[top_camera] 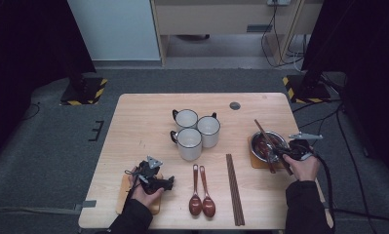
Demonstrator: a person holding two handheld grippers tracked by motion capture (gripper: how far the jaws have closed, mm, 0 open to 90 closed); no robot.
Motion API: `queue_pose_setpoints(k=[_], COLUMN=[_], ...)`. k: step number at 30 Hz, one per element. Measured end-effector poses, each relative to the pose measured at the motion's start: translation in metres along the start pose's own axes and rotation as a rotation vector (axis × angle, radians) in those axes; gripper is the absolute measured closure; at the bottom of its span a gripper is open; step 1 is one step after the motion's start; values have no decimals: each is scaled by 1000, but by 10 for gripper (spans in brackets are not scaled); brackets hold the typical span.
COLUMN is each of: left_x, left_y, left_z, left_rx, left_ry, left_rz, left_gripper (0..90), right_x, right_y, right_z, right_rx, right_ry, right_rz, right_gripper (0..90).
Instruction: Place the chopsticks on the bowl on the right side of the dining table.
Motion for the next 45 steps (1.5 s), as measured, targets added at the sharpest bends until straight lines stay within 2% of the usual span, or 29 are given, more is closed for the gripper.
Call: queue_pose_setpoints(k=[12, 24, 31, 33, 39, 45], left_x=[0, 0, 0, 0, 0, 0], left_y=[0, 0, 0, 0, 0, 0], left_z=[0, 0, 0, 0, 0, 0], left_rx=[0, 0, 0, 0, 0, 0], left_ry=[0, 0, 0, 0, 0, 0], left_rz=[1, 1, 1, 1, 1, 0], left_gripper=[0, 0, 0, 0, 0, 0], right_x=[3, 3, 3, 4, 8, 9], right_y=[-2, -6, -6, -5, 9, 21], right_z=[2, -3, -4, -4, -5, -8], right_rx=[-3, 1, 5, 6, 20, 32], right_ry=[12, 40, 35, 30, 11, 1], right_rz=[18, 13, 13, 16, 72, 98], right_gripper=[783, 780, 710, 686, 631, 627])
Point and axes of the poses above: each handheld gripper's, and its own axes: y roughly backward along the jaws, x roughly out of its top, z roughly to its right, the point moved 1 cm from there along -y, roughly forward along the jaws, and after that the axes turned 14 degrees about -y, right-handed, at the moved point
